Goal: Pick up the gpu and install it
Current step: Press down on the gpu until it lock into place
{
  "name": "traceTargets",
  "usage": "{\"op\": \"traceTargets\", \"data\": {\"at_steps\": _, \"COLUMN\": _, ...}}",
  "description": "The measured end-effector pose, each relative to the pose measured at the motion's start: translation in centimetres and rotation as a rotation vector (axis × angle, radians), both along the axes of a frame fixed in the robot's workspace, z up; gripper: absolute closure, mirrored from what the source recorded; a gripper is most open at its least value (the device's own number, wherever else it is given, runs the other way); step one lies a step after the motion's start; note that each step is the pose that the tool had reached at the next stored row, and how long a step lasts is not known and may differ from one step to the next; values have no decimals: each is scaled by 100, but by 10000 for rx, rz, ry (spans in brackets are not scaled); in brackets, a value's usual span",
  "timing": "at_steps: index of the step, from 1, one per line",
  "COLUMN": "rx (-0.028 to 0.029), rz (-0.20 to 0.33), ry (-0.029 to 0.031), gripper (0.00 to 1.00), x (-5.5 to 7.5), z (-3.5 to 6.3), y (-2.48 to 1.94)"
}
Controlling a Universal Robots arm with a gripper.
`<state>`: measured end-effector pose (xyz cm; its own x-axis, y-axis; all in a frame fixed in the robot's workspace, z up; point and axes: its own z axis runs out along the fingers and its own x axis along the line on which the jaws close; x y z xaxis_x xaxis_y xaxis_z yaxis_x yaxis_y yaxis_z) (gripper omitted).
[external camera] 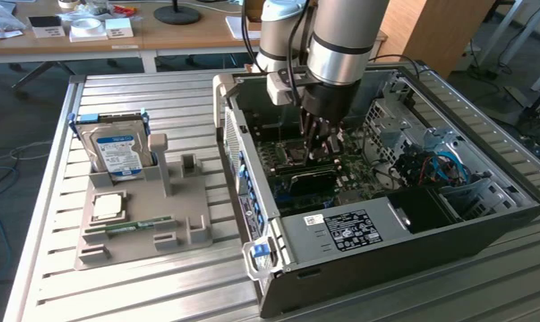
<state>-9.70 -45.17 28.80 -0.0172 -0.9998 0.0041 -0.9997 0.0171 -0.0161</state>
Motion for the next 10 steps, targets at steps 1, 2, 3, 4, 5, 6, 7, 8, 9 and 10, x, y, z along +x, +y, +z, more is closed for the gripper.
{"op": "traceTargets", "data": {"at_steps": 1, "rx": 0, "rz": 0, "ry": 1, "gripper": 89, "x": 0, "z": 0, "y": 0}}
{"op": "traceTargets", "data": {"at_steps": 2, "rx": 0, "rz": 0, "ry": 0, "gripper": 89, "x": 0, "z": 0, "y": 0}}
{"op": "traceTargets", "data": {"at_steps": 3, "rx": 2, "rz": 0, "ry": -1, "gripper": 89, "x": 0, "z": -2, "y": 15}}
{"op": "traceTargets", "data": {"at_steps": 4, "rx": 2, "rz": 0, "ry": -1, "gripper": 89, "x": 0, "z": -5, "y": 42}}
{"op": "traceTargets", "data": {"at_steps": 5, "rx": 2, "rz": 0, "ry": -1, "gripper": 89, "x": 0, "z": -5, "y": 43}}
{"op": "traceTargets", "data": {"at_steps": 6, "rx": 1, "rz": 0, "ry": 0, "gripper": 89, "x": 0, "z": -6, "y": 44}}
{"op": "traceTargets", "data": {"at_steps": 7, "rx": 2, "rz": 0, "ry": -1, "gripper": 89, "x": 0, "z": -10, "y": 44}}
{"op": "traceTargets", "data": {"at_steps": 8, "rx": 3, "rz": 0, "ry": -2, "gripper": 89, "x": 0, "z": -15, "y": 45}}
{"op": "traceTargets", "data": {"at_steps": 9, "rx": 1, "rz": 0, "ry": 0, "gripper": 89, "x": 0, "z": -18, "y": 44}}
{"op": "traceTargets", "data": {"at_steps": 10, "rx": 0, "rz": 0, "ry": 0, "gripper": 89, "x": 0, "z": -18, "y": 44}}
